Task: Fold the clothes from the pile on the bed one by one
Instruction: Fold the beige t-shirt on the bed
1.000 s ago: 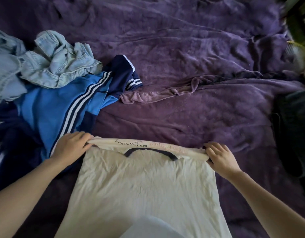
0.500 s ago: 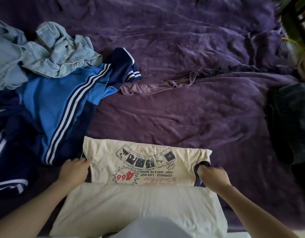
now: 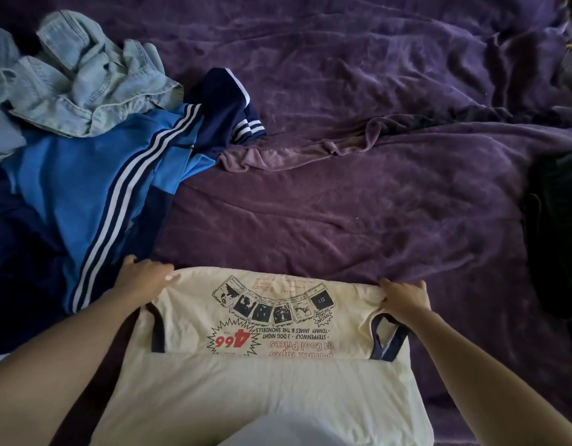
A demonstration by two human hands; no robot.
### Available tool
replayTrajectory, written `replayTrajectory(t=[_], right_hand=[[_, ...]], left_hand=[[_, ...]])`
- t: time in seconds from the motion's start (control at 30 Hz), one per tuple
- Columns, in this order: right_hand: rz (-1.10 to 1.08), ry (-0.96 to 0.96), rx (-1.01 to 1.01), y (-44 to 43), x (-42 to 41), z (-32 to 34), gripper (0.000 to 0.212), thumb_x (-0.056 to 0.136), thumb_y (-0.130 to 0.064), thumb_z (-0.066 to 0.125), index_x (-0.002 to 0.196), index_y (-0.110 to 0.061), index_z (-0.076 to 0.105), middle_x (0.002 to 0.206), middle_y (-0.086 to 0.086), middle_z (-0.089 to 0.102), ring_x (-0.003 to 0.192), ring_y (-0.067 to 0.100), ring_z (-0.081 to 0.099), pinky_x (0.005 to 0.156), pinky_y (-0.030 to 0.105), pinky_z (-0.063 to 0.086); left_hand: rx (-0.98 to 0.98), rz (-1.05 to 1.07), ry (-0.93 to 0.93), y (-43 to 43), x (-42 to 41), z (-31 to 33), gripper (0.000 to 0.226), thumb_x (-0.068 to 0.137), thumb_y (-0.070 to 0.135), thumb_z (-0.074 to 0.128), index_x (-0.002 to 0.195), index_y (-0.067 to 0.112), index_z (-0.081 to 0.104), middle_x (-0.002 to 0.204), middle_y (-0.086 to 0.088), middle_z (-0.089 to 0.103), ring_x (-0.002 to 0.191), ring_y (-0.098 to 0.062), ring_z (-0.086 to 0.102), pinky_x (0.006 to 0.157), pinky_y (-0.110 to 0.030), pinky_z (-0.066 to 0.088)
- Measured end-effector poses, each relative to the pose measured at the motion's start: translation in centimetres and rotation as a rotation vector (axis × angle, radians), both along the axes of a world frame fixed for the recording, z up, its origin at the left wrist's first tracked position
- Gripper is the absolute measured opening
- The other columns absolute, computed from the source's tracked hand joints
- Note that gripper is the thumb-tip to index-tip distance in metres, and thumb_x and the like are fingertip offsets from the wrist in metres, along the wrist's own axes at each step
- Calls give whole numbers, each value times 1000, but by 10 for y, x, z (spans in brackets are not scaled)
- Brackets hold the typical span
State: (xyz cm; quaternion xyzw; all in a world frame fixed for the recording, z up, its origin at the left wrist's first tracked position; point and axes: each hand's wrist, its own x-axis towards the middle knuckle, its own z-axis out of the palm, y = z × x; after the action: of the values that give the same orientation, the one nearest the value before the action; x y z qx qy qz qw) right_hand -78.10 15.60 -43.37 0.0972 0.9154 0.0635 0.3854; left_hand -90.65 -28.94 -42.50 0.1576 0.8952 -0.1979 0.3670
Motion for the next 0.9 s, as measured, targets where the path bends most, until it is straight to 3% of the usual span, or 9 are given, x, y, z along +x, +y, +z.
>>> replayTrajectory(t=[0.07, 0.2, 0.4, 0.5, 0.6, 0.67, 0.73, 0.83, 0.9], right_hand=[[-31, -5, 12, 13, -1, 6, 22, 88, -38, 48, 106, -30, 58, 111, -6, 65, 109, 17, 56, 89, 34, 29], [-50, 103, 57, 28, -5, 19, 26, 88, -47, 49, 102, -30, 62, 112, -8, 65, 112, 16, 54, 90, 33, 29], [-58, 288, 17, 19, 9, 41, 21, 86, -39, 56, 100, -25, 64, 112, -6, 63, 113, 17, 52, 84, 33, 25], [62, 531, -15, 15, 39, 60, 20, 80, -30, 67, 86, -11, 69, 83, 7, 68, 83, 27, 66, 79, 39, 37], [340, 898, -76, 8, 79, 73, 34, 79, -34, 53, 58, -7, 61, 51, 6, 54, 46, 27, 59, 51, 38, 47], [428, 956, -76, 5, 105, 75, 55, 95, -42, 35, 58, -11, 61, 52, 3, 52, 46, 26, 57, 55, 37, 41], [456, 991, -74, 4, 132, 77, 59, 100, -37, 29, 61, -11, 64, 54, 3, 52, 49, 27, 56, 60, 34, 31], [473, 977, -67, -2, 174, 77, 31, 82, -29, 47, 71, -11, 69, 60, 6, 56, 62, 30, 49, 56, 37, 39], [477, 868, -119, -10, 201, 78, 19, 70, -30, 59, 83, -17, 62, 70, 9, 62, 76, 28, 44, 54, 36, 45]], left_hand=[[45, -2, -12, -13, -6, 8, 35, 99, 48, 28, 77, 25, 44, 93, 8, 61, 90, -13, 57, 90, -30, 34], [123, -10, 24, -38, -18, 21, 33, 98, 46, 34, 74, 26, 42, 89, 8, 62, 86, -11, 58, 78, -26, 41], [350, 118, 189, -56, -5, 44, 38, 92, 45, 49, 63, 23, 41, 69, 5, 53, 71, -16, 54, 63, -31, 40], [414, 128, 314, -68, 23, 58, 41, 89, 41, 57, 58, 24, 36, 65, 2, 55, 67, -21, 56, 54, -30, 32], [443, 131, 342, -79, 57, 68, 50, 87, 31, 64, 54, 27, 26, 60, -4, 56, 62, -26, 58, 53, -31, 35], [507, 54, 378, -86, 79, 69, 48, 81, 18, 71, 52, 24, 34, 54, -7, 57, 53, -28, 58, 49, -31, 36], [621, -103, 469, -94, 102, 71, 36, 74, 10, 75, 48, 15, 50, 44, -6, 52, 38, -25, 53, 39, -25, 33], [698, -270, 514, -110, 133, 71, 33, 73, 26, 45, 50, 7, 58, 43, -3, 50, 33, -20, 51, 33, -29, 41], [655, -298, 490, -123, 156, 65, 31, 72, 25, 44, 56, 6, 63, 45, -5, 49, 35, -23, 54, 35, -32, 44]])
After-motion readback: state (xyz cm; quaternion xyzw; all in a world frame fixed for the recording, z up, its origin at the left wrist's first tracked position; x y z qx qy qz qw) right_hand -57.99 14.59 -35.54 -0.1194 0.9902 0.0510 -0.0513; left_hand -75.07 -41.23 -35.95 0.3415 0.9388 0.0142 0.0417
